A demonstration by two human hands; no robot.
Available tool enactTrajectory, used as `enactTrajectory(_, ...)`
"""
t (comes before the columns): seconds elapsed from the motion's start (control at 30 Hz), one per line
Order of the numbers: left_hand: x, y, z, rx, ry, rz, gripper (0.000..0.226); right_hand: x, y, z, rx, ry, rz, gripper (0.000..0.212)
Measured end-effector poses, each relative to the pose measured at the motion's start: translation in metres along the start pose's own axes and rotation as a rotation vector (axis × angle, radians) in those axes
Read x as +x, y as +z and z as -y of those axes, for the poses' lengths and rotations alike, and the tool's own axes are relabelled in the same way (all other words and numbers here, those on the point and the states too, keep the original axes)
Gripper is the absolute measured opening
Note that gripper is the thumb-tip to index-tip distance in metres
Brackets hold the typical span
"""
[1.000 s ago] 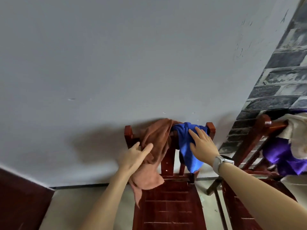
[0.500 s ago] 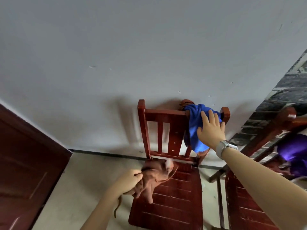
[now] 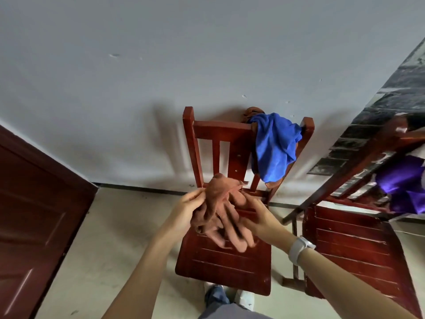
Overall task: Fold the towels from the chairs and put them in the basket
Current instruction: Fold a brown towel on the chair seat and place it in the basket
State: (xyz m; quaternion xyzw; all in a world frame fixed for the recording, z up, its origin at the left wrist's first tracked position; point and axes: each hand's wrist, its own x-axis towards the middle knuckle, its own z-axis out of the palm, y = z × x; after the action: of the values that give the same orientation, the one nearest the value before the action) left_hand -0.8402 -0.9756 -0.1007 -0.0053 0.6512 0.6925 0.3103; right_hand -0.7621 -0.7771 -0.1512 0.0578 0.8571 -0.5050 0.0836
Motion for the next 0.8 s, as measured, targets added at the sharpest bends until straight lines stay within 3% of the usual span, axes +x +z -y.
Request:
enactTrajectory(0.1,0.006,0.006,0.002,-0.263,-0.111,-0.083,0.044,0.001,0.008,0.000,0.057,0.111,0.029,0.007)
enactTrajectory(0.2,0.007,0.008,0.006,-0.313,-0.266,0.000,0.057,0.000,0.005,0.000,0.211,0.177,-0.064,0.009)
enactTrajectory(0.33,0.002,0.007,0.018,-0.209,-0.213,0.185,0.054,-0.007,-0.004,-0.004,0.613,0.397,-0.138,0.017)
enactTrajectory(0.4,0.001,0.010,0.020,-0.098,-0.181,0.126,0.062,-0.008,-0.008,-0.005,0.894,0.508,-0.080,0.025)
enactTrajectory(0.47,0.001,0.018,0.022,-0.048,-0.150,0.041,0.055,-0.008,-0.013,-0.004,1.130,0.576,0.000,0.037)
enactTrajectory(0.6,0.001,0.033,0.017,-0.010,-0.098,-0.085,0.020,-0.012,-0.020,-0.003,1.157,0.570,0.127,0.034)
enactTrajectory(0.7,0.004,0.030,0.012,0.118,-0.150,-0.141,0.018,-0.010,-0.026,-0.011,1.095,0.503,-0.130,0.022)
enactTrajectory(0.8,0.005,0.016,0.014,0.284,-0.281,-0.245,0.037,-0.017,-0.039,-0.030,0.911,0.494,-0.479,0.011)
